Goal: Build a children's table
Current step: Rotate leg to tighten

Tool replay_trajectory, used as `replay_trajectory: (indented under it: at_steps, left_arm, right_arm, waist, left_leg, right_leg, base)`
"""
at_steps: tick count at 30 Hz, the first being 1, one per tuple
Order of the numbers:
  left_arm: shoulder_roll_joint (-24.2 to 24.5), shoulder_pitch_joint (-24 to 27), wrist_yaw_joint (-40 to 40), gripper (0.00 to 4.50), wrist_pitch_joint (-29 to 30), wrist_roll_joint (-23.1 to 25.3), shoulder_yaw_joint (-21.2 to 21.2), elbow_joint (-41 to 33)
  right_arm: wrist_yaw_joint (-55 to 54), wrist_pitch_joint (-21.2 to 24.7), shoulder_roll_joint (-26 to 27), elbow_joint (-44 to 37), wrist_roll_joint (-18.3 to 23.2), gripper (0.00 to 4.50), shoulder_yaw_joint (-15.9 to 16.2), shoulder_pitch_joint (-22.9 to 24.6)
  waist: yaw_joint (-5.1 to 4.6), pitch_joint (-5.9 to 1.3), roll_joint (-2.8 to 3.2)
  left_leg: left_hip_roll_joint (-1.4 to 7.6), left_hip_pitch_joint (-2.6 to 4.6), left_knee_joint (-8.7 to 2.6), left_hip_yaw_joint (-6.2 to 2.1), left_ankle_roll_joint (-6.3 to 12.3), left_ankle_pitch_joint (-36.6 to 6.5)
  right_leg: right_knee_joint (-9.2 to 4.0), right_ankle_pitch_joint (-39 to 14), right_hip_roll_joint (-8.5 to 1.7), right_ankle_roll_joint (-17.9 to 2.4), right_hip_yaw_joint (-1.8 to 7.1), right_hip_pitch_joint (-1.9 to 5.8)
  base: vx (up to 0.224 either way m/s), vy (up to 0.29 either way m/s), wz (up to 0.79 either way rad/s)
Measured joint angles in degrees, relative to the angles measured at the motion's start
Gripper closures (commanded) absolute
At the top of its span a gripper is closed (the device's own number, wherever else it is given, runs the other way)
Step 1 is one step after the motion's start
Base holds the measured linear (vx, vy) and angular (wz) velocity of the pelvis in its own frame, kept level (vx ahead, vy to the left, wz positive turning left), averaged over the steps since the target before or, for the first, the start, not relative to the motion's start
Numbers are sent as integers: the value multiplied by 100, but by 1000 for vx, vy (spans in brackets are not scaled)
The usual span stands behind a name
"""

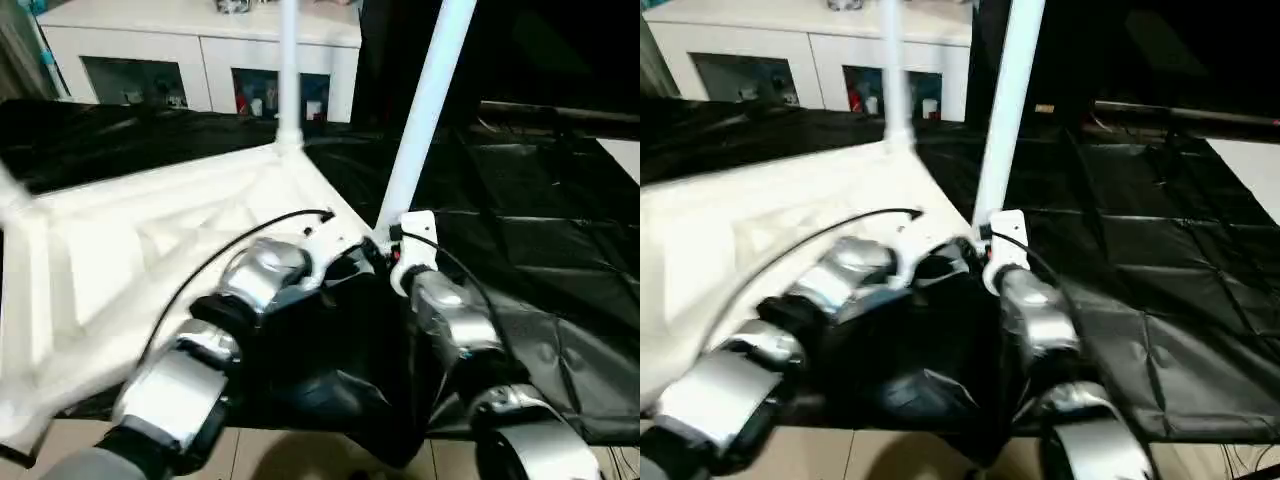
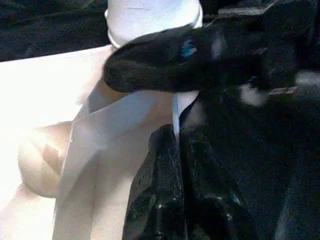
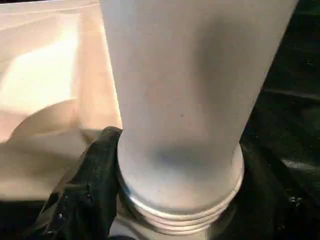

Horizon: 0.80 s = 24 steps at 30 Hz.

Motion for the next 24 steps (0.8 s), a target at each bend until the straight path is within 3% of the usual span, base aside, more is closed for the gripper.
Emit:
replay_trajectory:
  at_steps: [8, 10, 13, 16, 18, 24]
  left_arm:
    - [104, -3, -202, 450, -65, 29, -83, -25]
    - [138, 1, -295, 450, -140, 31, -102, -29]
    - [340, 38, -455, 450, -345, 40, -143, -48]
    - [746, 155, -900, 450, -843, 111, -215, -154]
    - [972, 249, -1355, 450, -1082, 103, -228, -284]
    - [1324, 541, -2774, 450, -1492, -219, -299, -694]
  right_arm:
    - [727, -281, -118, 59, 40, 178, -4, 83]
    - [1003, -322, -208, 14, 77, 122, -4, 139]
    - [1805, -352, -488, -415, 235, 106, 108, 380]
    - [3092, 8, -1172, -1183, 371, 67, 431, 670]
    - [3861, 153, -1570, -1619, 435, 67, 650, 857]
    - [4859, 275, -1943, -1988, 507, 67, 872, 1121]
  waist:
    - [9, -2, -1]
    - [20, -2, -2]
    - [24, -2, -2]
    - [7, -4, -5]
    - [22, -5, -4]
    - [146, -8, 6]
  left_leg:
    - [6, -15, -22, -3, 0, 0]
    - [9, -19, -27, -2, 1, 0]
    - [14, -17, -32, 3, 1, 0]
    - [23, -9, -33, -3, 2, 0]
    - [27, -4, -49, -3, 1, 0]
    - [28, -6, -63, 3, 1, 0]
  right_leg:
    - [9, 2, 2, -1, -9, 2]
    - [11, 5, 2, -3, -9, 0]
    - [14, 16, 6, 5, -8, -2]
    - [14, 22, 17, 12, -9, -2]
    - [13, 22, 23, 12, -9, -2]
    - [14, 25, 21, 4, 0, -4]
  base:
    - [0, 0, 0]
    - [0, 0, 0]
    - [0, 0, 0]
    - [0, 0, 0]
    - [0, 0, 0]
    - [0, 0, 0]
